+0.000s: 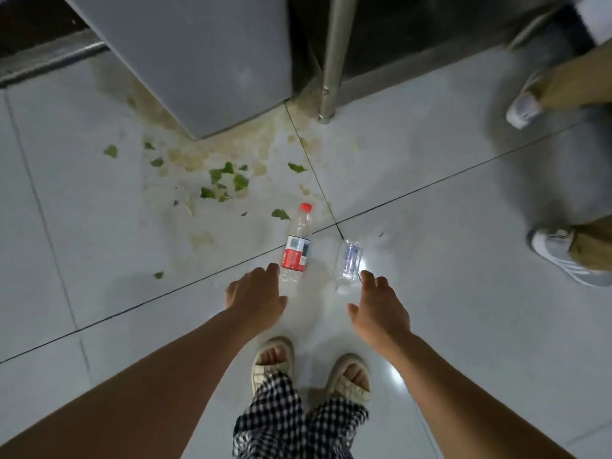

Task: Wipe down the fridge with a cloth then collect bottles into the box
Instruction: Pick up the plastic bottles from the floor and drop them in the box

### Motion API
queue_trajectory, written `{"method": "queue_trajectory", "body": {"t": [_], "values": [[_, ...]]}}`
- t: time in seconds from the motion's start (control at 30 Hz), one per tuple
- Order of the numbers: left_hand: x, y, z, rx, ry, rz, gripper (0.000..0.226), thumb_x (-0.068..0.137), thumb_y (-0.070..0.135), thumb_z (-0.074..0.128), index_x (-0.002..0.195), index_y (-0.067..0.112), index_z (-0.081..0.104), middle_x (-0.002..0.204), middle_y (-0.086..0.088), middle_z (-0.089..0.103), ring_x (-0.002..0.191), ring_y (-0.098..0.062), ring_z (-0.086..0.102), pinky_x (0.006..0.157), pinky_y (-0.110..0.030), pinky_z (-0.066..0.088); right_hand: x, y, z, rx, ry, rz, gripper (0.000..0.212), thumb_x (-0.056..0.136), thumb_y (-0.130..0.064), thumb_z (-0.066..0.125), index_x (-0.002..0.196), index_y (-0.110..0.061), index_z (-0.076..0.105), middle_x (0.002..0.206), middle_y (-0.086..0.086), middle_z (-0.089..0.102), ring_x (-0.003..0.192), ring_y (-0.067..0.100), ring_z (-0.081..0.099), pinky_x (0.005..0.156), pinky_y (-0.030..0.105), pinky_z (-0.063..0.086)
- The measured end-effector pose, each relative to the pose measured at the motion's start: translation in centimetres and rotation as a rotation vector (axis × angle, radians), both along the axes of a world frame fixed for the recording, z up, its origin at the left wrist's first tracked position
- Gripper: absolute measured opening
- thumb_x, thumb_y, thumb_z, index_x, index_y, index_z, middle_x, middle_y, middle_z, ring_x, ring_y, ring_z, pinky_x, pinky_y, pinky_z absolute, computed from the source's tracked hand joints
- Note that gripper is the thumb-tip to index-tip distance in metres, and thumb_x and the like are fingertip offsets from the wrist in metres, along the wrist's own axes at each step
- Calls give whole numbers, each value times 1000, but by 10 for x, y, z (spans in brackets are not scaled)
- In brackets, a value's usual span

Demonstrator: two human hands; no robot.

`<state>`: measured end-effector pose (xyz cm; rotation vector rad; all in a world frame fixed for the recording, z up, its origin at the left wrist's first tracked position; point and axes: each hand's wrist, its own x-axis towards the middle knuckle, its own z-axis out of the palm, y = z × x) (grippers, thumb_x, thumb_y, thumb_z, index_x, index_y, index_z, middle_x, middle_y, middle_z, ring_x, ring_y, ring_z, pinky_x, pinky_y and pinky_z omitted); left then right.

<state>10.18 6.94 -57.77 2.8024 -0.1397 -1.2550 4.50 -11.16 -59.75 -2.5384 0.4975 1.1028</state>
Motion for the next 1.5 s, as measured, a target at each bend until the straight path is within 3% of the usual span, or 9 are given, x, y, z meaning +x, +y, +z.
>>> {"method": "queue_trajectory", "body": {"t": [0.17, 0.4, 0.6, 0.77, 0.9, 1.07, 1.3, 1.5], "values": [[8, -12, -122, -5, -20, 26, 53, 88, 42, 56, 131, 18, 37, 126, -5, 54, 118, -25, 52, 93, -39, 42, 1, -6, -116, -44, -51, -84, 62, 93, -33, 54, 142, -12, 24, 131, 13, 44, 121, 30, 47, 94, 41, 43], [11, -32, -250, -59, -182, 207, 67, 82, 38, 67, 132, 11, 31, 125, -12, 50, 113, -29, 50, 93, -44, 43, 6, -9, -236, -55, -158, -302, 79, 89, -38, 59, 148, -10, 13, 142, 15, 34, 128, 30, 40, 96, 40, 43], [16, -41, -300, -52, -234, 319, 79, 80, 41, 68, 137, 14, 20, 124, -13, 51, 111, -33, 54, 91, -47, 43, 15, -9, -283, -103, -193, -354, 99, 86, -50, 60, 150, -9, -4, 141, 15, 38, 126, 30, 44, 93, 43, 44], [17, -41, -311, -54, -210, 344, 82, 83, 38, 67, 140, 15, 14, 121, -16, 54, 105, -35, 59, 87, -46, 47, 17, -10, -291, -107, -201, -352, 99, 87, -44, 62, 149, -5, -5, 137, 19, 41, 122, 33, 47, 92, 41, 45], [20, -40, -286, -27, -179, 295, 77, 84, 39, 64, 138, 13, 17, 122, -17, 53, 107, -35, 58, 88, -45, 46, 15, -14, -270, -108, -202, -324, 90, 88, -36, 61, 148, -5, 2, 133, 20, 42, 120, 33, 48, 91, 41, 46], [26, -37, -209, 35, -155, 176, 77, 84, 45, 62, 139, 13, 18, 126, -15, 53, 111, -34, 56, 93, -46, 44, 10, -26, -193, -96, -195, -259, 87, 86, -38, 63, 146, -8, 8, 132, 17, 45, 119, 32, 50, 89, 39, 47], [36, -59, -43, 68, -190, 45, 73, 87, 45, 57, 138, 10, 20, 124, -15, 52, 111, -32, 55, 93, -44, 43, 14, -57, -29, -86, -212, -206, 85, 86, -38, 62, 146, -10, 8, 128, 14, 48, 115, 29, 53, 85, 37, 48], [41, -92, 113, 15, -280, -91, 65, 88, 43, 55, 136, 13, 22, 122, -11, 54, 109, -29, 56, 90, -42, 44, 14, -91, 124, -121, -260, -168, 86, 88, -36, 61, 148, -11, 5, 133, 12, 46, 117, 27, 52, 92, 35, 44]]}}
